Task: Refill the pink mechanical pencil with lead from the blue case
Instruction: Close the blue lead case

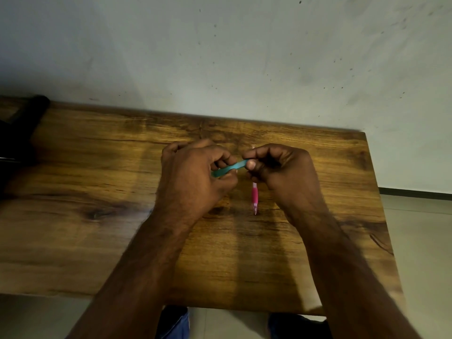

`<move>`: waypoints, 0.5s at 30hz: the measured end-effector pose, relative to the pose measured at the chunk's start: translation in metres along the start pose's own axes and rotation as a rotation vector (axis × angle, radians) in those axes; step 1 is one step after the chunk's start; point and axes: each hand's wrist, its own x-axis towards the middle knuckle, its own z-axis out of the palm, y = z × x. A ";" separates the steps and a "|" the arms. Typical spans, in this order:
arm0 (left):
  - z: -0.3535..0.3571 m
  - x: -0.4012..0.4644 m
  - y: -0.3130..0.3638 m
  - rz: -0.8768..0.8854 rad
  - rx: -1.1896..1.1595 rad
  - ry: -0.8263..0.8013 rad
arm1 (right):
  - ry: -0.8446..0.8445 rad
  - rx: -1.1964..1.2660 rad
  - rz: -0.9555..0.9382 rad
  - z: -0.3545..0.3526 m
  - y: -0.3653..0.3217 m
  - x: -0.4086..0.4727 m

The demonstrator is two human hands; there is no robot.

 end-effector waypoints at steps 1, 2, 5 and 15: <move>0.000 0.000 0.000 0.001 -0.001 -0.002 | -0.004 -0.002 -0.001 0.000 0.000 0.000; 0.000 0.000 0.001 0.002 -0.003 -0.006 | -0.009 -0.004 -0.002 -0.001 0.001 0.000; -0.001 0.000 0.000 0.003 -0.010 -0.023 | -0.033 0.004 0.000 -0.002 0.001 0.000; 0.010 0.000 -0.005 -0.136 -0.020 -0.044 | 0.115 -0.269 -0.072 -0.003 0.009 0.003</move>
